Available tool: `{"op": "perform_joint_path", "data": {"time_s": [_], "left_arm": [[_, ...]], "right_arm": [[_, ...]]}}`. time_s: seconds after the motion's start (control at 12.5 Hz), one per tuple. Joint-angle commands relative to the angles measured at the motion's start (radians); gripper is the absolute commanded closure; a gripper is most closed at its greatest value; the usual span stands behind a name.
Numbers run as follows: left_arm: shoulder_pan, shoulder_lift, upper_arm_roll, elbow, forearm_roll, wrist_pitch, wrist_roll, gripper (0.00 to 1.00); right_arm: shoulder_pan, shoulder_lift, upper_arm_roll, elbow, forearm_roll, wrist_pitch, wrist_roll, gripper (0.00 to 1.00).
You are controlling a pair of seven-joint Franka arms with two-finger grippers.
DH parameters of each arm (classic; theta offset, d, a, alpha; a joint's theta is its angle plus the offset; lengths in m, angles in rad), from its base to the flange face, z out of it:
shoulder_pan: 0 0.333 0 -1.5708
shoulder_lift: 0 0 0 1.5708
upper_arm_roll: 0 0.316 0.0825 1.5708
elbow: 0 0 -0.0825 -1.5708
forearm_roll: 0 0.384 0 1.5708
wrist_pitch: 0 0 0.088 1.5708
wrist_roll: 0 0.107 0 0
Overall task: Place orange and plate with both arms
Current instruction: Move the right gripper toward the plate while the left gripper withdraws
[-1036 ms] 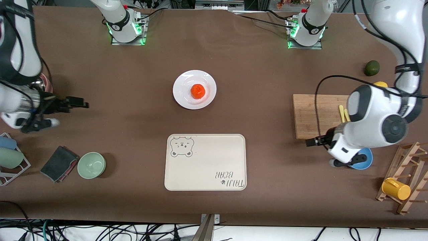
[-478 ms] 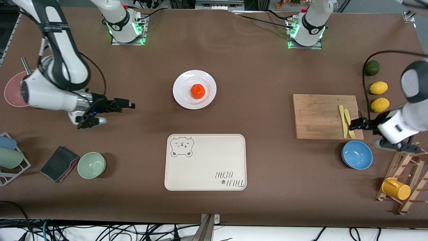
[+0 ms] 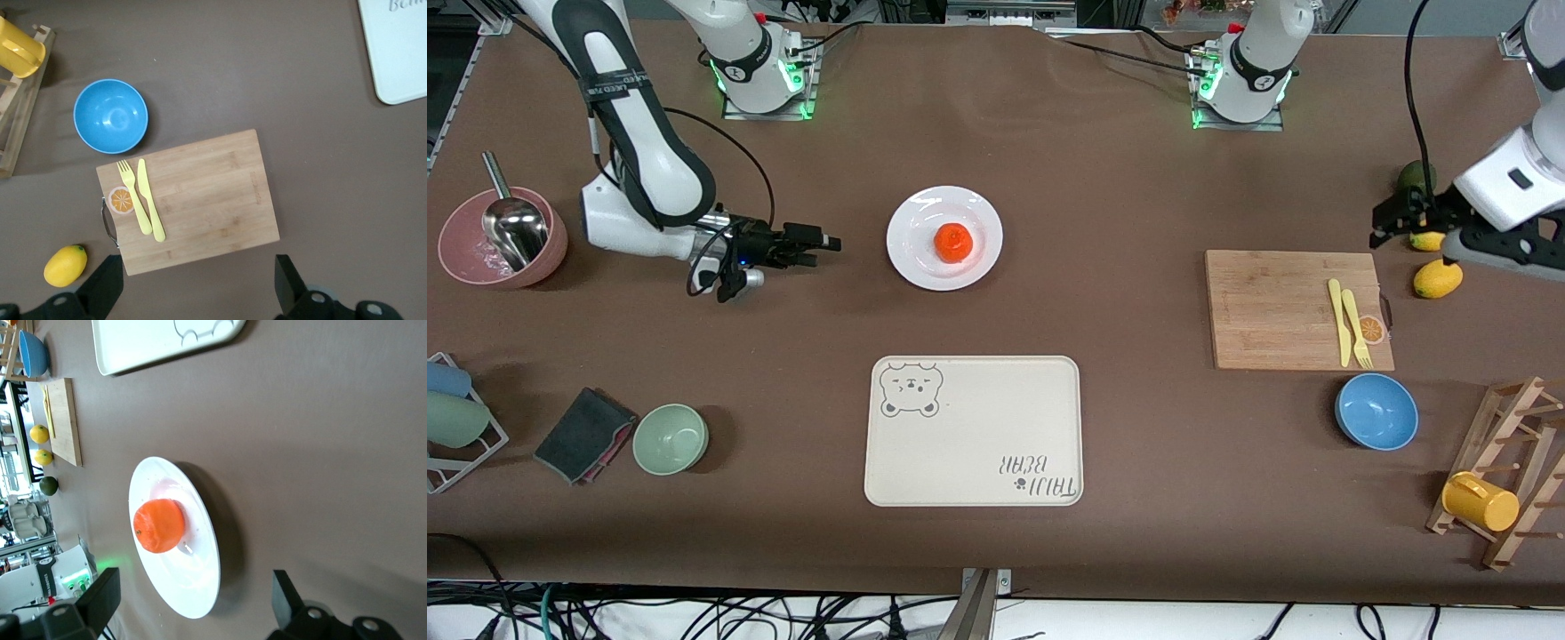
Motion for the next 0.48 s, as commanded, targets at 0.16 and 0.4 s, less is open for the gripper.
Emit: {"op": "perform_joint_path", "data": {"time_s": [0.16, 0.4], "left_arm": [[-0.034, -0.027, 0.029, -0.017, 0.008, -0.022, -0.072, 0.0], [-0.028, -0.027, 0.027, -0.008, 0.02, -0.022, -0.082, 0.0]], "right_arm": [[-0.009, -0.009, 0.197, -0.098, 0.287, 0.214, -0.126, 0.0], [-0.009, 0.024, 0.211, -0.103, 0.359, 0.239, -0.194, 0.02]]}}
